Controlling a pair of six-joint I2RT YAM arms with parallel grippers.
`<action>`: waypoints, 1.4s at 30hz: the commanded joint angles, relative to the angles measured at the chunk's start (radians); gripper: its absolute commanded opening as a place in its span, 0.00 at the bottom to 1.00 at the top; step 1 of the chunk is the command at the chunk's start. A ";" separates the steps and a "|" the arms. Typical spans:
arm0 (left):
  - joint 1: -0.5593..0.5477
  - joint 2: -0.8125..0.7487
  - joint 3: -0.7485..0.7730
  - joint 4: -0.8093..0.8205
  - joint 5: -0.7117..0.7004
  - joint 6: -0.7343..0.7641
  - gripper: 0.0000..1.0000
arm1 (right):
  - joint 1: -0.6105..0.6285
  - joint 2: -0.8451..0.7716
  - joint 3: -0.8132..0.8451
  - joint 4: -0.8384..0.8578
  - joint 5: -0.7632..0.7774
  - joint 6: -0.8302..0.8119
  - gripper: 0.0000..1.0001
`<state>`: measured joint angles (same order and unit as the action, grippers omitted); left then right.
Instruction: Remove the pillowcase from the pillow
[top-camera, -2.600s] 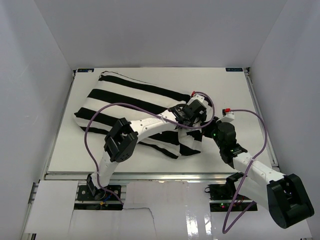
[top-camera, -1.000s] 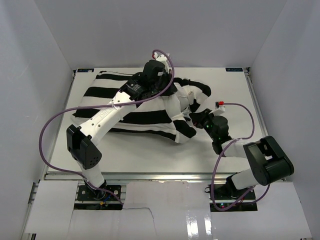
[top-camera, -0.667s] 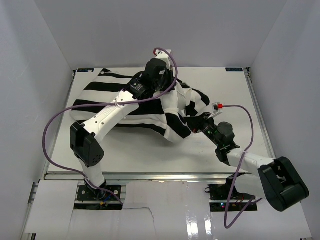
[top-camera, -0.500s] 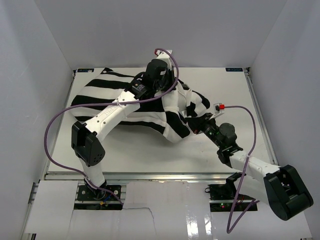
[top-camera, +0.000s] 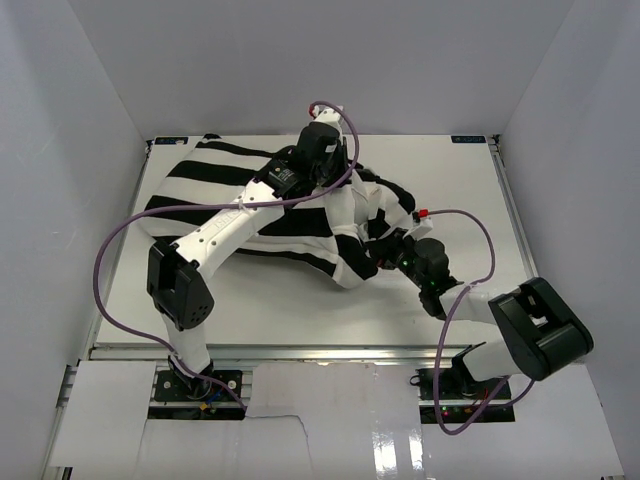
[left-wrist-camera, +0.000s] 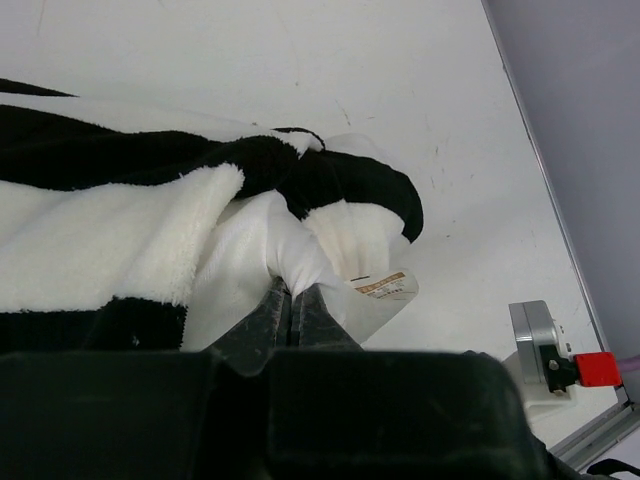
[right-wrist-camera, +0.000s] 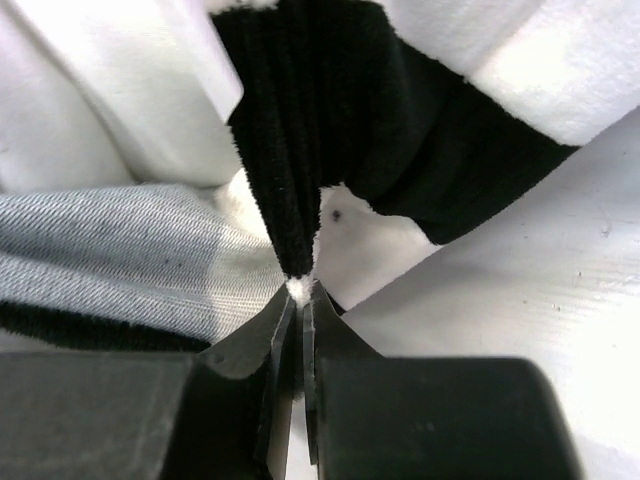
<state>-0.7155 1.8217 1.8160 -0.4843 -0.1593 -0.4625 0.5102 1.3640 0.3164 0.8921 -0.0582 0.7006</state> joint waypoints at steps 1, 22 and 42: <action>0.048 -0.151 0.117 0.273 -0.180 -0.051 0.00 | 0.021 0.089 -0.016 -0.183 0.004 -0.026 0.08; 0.047 -0.280 -0.416 0.477 -0.069 -0.021 0.00 | 0.025 -0.229 0.347 -0.522 -0.209 -0.368 0.52; 0.047 -0.262 -0.417 0.507 -0.049 -0.047 0.00 | 0.048 -0.022 0.619 -0.654 -0.296 -0.426 0.70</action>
<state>-0.6758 1.5932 1.3823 -0.0750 -0.1947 -0.4942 0.5438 1.3262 0.9134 0.2089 -0.4324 0.1917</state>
